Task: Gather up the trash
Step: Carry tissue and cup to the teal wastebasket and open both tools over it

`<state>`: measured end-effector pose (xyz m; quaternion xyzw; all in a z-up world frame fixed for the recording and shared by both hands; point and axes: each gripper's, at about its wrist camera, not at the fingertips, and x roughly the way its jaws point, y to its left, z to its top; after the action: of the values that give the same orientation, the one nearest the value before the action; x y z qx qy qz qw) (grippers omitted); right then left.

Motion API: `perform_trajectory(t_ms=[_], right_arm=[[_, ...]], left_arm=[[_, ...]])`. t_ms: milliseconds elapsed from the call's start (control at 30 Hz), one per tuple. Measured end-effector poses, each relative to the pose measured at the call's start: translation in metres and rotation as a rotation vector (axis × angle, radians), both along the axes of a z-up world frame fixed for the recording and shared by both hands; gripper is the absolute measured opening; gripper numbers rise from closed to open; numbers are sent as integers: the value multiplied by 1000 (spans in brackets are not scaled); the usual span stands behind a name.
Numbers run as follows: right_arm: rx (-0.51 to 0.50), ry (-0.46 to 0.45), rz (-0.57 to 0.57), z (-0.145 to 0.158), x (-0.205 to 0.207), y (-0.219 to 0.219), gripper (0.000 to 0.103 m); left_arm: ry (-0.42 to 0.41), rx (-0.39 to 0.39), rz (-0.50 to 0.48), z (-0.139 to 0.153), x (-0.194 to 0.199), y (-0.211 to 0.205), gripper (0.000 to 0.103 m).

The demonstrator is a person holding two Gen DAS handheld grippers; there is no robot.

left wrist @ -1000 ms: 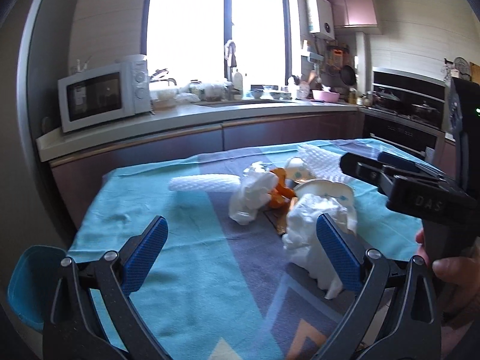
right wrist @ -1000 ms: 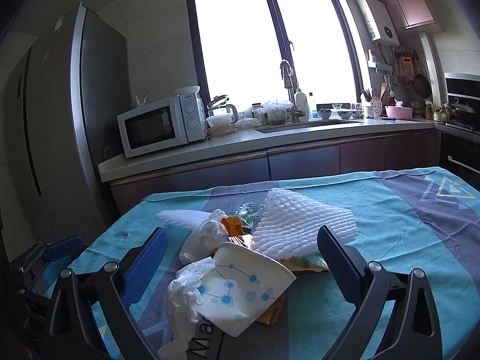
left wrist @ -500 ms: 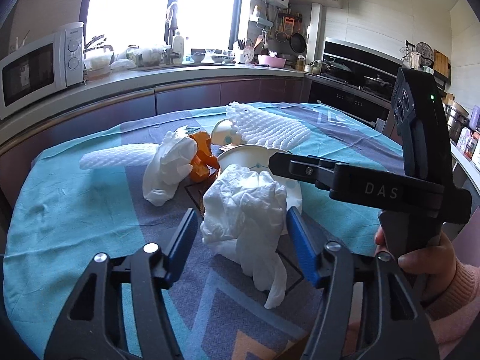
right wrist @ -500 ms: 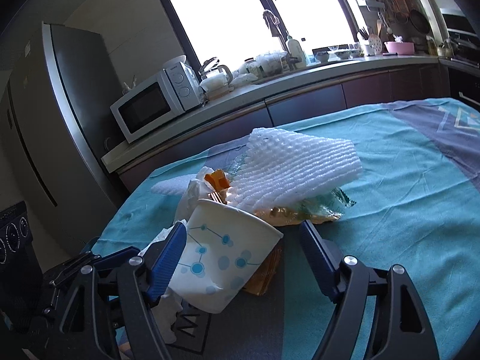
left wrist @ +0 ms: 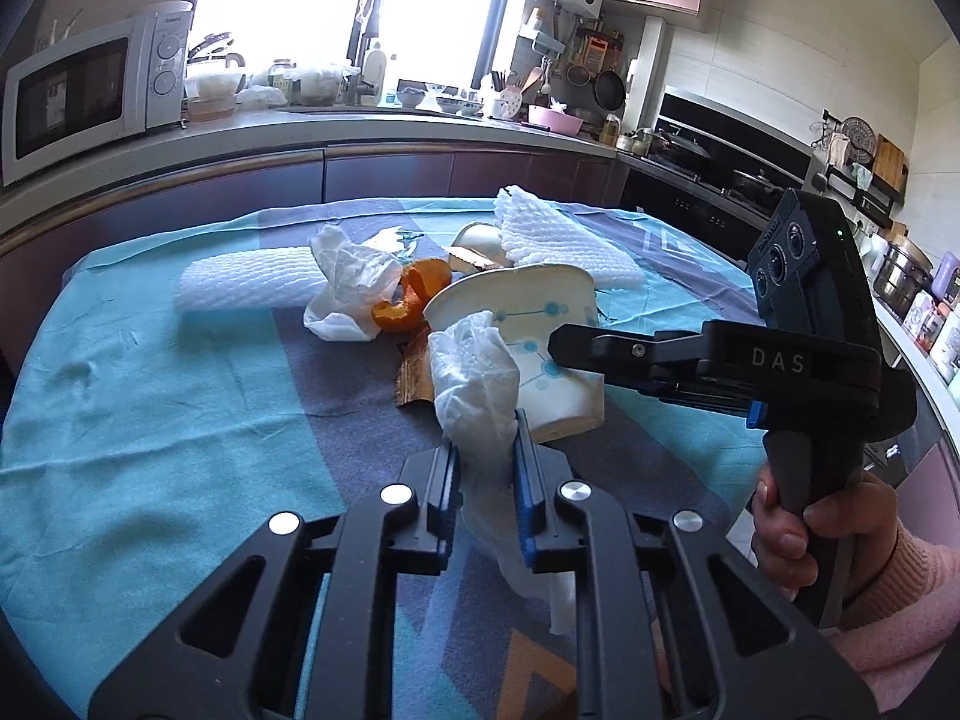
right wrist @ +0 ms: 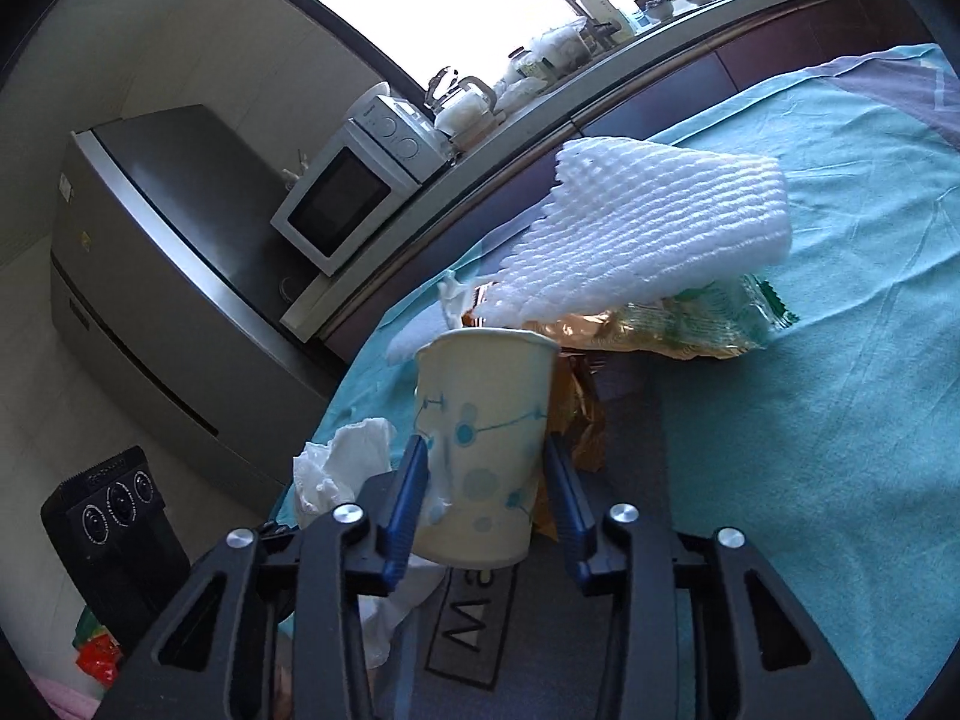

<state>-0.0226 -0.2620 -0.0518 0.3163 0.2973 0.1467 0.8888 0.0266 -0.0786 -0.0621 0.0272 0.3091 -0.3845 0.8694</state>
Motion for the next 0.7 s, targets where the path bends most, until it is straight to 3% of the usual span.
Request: perform_trajectory(t_ms=[367,700], right_arm=[[-20,-61,145,21,4,49,32],[-41,-94,407,43,59,146,32]], left_arm=[[-21,-28,180,15,-2,88,16],[-61,-24,467,33,-5,200,16]])
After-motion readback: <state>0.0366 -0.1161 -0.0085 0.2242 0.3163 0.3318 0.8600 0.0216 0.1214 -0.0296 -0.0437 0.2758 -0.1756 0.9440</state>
